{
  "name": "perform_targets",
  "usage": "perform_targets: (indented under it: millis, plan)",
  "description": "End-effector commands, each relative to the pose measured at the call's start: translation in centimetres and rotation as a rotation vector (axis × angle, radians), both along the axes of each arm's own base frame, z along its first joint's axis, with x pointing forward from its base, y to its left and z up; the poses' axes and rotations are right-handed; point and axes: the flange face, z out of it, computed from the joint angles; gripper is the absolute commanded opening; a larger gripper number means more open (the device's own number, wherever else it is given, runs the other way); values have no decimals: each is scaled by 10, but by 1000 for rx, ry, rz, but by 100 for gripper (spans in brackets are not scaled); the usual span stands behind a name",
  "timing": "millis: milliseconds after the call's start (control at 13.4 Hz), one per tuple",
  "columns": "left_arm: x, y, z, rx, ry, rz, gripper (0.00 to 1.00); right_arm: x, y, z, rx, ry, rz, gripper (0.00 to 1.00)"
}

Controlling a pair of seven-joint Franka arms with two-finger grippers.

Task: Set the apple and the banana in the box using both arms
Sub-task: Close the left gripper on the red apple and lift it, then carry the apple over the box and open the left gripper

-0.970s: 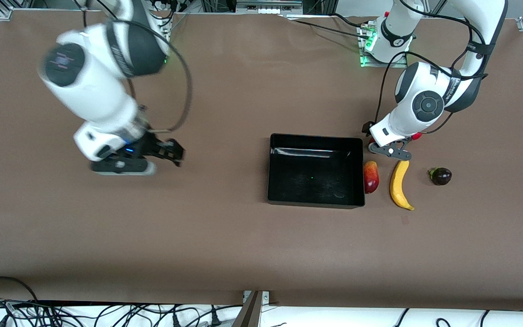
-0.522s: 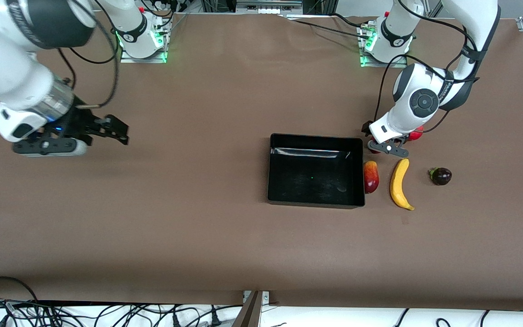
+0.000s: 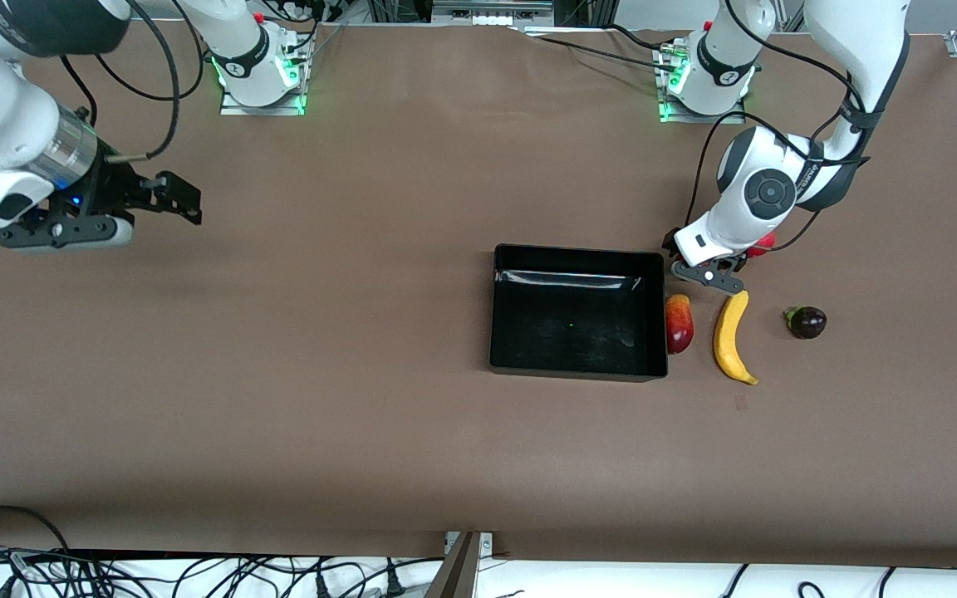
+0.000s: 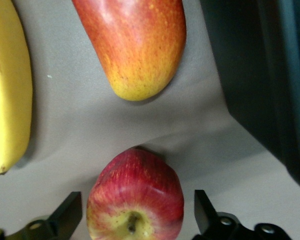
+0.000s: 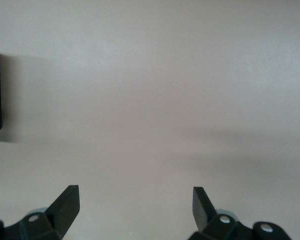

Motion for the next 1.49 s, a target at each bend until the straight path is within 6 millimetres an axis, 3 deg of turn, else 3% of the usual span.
perform_targets:
  millis: [0,75,149,299,448,597,746,896,1045,1194,1418]
  plan:
    - [2,2,6,34,-2,-85,31,-14,-15,6,5,-24,9,100]
    - [8,4,21,54,14,-92,14,-13,-17,9,3,-31,3,100]
    - [16,3,38,76,28,-88,11,-12,-23,10,3,-34,-8,100]
    - [48,-3,86,120,68,-76,12,-12,-27,13,1,-38,-12,100]
    - [82,-34,147,100,116,-41,12,-8,-35,14,1,-43,-12,100]
    - [108,-54,174,-24,114,86,14,-5,-44,13,-9,-47,-25,100]
    - [107,-85,164,0,112,233,14,0,-47,14,-44,-75,-29,100]
    - [100,-110,136,42,141,392,20,5,-45,22,-39,-87,-30,100]
    - [93,-134,109,56,142,442,25,7,-49,28,-41,-106,-32,100]
    - [99,-142,83,37,118,471,25,7,-49,27,-46,-97,-29,100]
    - [90,-157,58,59,140,465,26,5,-51,25,-49,-74,-36,100]
